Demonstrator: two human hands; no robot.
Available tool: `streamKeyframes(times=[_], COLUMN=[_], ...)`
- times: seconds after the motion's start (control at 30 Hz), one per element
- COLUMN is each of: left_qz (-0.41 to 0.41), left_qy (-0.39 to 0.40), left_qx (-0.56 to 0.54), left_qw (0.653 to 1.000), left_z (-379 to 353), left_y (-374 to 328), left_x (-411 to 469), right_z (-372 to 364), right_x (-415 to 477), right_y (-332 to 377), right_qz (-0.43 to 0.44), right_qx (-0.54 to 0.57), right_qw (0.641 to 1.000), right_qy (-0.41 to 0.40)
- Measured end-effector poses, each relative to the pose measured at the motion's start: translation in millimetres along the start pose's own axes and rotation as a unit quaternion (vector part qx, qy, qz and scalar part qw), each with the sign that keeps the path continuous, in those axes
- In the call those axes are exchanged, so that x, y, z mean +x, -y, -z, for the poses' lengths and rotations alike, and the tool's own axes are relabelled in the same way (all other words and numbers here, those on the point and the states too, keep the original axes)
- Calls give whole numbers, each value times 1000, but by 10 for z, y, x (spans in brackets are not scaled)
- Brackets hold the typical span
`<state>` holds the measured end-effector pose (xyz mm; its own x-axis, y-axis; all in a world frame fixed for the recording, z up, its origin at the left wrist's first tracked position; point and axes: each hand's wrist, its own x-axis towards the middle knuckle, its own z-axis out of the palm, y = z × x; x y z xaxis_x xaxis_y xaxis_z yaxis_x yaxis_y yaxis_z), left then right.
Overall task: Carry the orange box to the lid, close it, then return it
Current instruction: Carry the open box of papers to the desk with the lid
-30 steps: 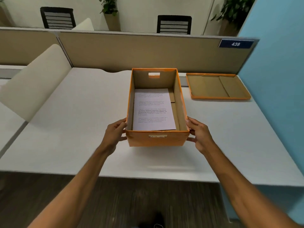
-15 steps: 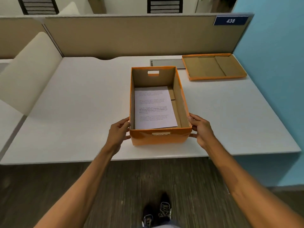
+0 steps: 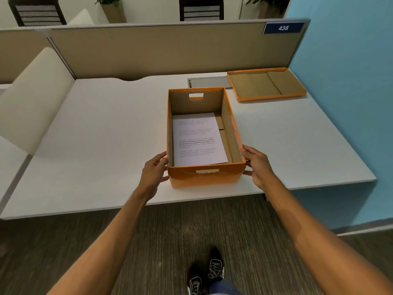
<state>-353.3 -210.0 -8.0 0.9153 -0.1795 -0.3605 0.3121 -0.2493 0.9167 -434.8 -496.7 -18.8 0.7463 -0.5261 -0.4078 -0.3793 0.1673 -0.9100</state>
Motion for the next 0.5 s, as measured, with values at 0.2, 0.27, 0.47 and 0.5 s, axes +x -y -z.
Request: streamKeyframes(times=[0.2, 0.27, 0.47, 0.5], left_qz=[-66, -106, -208, -222], left_qy=[-52, -70, -67, -58], left_qx=[141, 173, 222, 228], left_qw=[986, 977, 950, 946], left_z=[6, -29, -218, -285], left_y=[-20, -75, -382, -439], left_x=[-22, -33, -4, -7], right_z=[21, 39, 165, 196], right_x=[-14, -36, -34, -36], right_y=[40, 69, 187, 216], right_qz=[52, 72, 127, 134], right_qx=[-57, -80, -161, -173], right_qw=[996, 993, 977, 974], right_qy=[-36, -39, -51, -53])
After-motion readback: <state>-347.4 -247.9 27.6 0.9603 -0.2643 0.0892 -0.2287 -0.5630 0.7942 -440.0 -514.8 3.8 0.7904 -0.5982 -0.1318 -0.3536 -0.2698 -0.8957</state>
